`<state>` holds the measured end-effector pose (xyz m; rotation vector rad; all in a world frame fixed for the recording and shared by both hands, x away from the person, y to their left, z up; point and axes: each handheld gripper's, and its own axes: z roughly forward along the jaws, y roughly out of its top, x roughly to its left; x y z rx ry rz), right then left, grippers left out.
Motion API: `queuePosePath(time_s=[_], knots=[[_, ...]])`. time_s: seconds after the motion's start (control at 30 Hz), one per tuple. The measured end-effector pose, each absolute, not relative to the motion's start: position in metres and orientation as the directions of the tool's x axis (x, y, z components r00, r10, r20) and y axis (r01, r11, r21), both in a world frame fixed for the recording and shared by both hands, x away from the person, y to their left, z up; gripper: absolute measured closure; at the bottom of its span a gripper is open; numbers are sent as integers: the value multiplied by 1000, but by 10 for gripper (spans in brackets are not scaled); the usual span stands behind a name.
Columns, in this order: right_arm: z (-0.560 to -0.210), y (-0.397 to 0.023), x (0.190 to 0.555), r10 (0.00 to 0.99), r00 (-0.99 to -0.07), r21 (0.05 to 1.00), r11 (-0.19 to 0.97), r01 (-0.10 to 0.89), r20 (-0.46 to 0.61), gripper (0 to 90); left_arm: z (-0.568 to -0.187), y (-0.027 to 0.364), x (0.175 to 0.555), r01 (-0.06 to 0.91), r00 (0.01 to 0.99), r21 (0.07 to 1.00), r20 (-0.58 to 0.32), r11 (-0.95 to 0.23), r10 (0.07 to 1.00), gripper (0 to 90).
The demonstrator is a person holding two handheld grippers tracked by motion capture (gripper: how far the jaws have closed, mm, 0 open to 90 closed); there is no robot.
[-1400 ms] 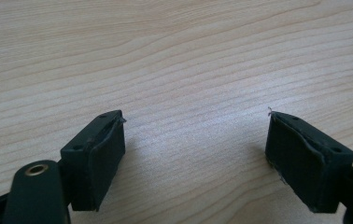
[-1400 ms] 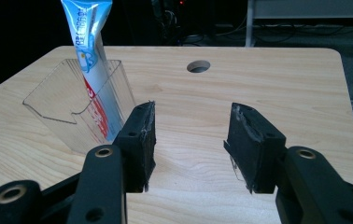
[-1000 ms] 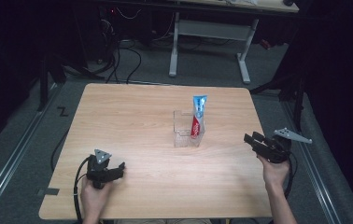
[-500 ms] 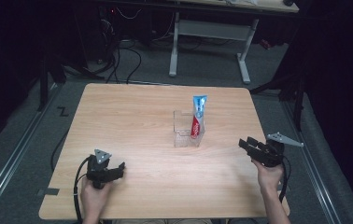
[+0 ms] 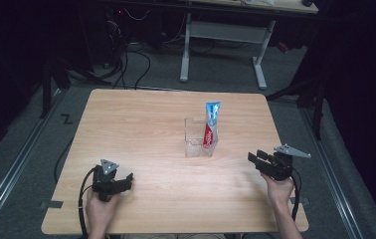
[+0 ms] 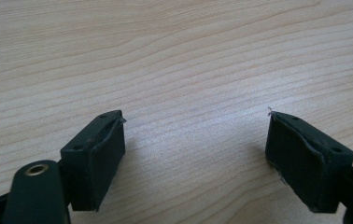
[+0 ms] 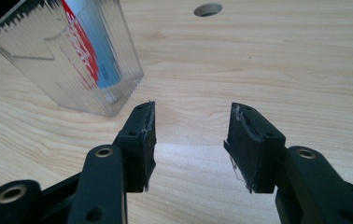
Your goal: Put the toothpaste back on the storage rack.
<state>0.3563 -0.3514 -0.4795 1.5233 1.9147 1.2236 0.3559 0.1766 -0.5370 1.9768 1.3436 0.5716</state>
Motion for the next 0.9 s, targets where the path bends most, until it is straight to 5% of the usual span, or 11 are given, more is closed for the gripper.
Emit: queuePosePath(time_s=[0.9], knots=[[-508,-325,365,930,-347,776,129,617,121,519,-537,177,356,633,374,734,-14,-245,927,201]])
